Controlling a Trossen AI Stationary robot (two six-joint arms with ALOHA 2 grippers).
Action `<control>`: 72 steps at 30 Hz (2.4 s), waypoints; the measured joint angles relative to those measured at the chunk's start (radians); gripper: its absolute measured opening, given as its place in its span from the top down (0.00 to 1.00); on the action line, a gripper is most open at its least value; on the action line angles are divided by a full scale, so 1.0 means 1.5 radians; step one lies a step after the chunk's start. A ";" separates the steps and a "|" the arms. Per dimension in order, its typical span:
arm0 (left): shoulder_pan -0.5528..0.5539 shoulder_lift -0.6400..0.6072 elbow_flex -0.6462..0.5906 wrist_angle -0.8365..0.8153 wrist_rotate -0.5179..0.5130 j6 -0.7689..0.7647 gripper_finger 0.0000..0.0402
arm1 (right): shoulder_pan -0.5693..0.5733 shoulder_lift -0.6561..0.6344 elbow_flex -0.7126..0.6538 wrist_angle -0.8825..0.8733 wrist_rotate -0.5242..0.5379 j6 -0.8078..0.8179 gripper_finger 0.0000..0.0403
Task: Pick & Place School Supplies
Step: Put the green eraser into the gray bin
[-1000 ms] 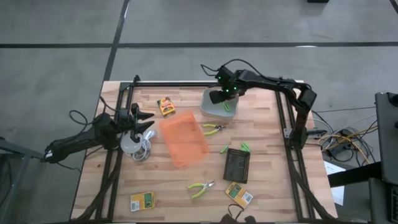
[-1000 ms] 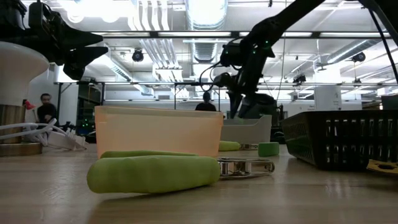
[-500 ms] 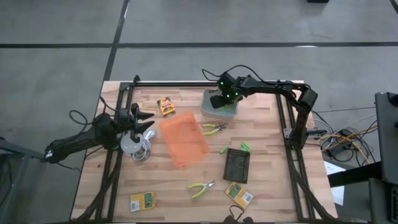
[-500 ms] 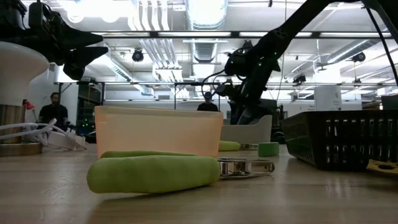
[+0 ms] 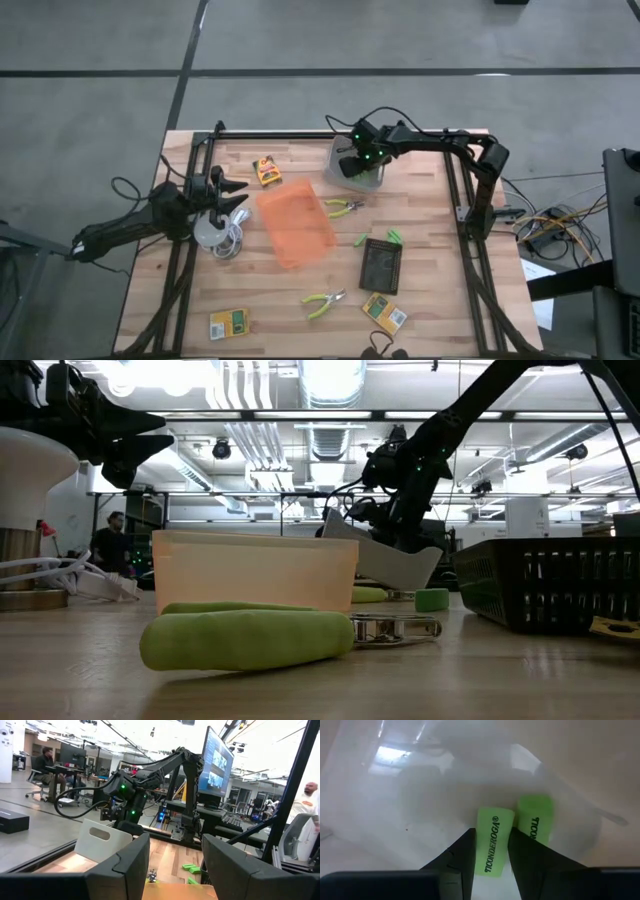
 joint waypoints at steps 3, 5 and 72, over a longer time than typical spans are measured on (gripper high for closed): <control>0.000 0.000 0.000 0.000 0.000 0.000 0.53 | 0.000 0.000 0.000 0.000 0.002 0.000 0.70; 0.000 0.000 0.000 0.000 0.000 0.000 0.53 | 0.000 0.000 0.000 0.000 0.003 0.000 0.68; 0.000 0.000 0.000 0.000 0.000 0.000 0.53 | 0.485 -0.558 -0.399 -0.161 0.267 0.333 0.52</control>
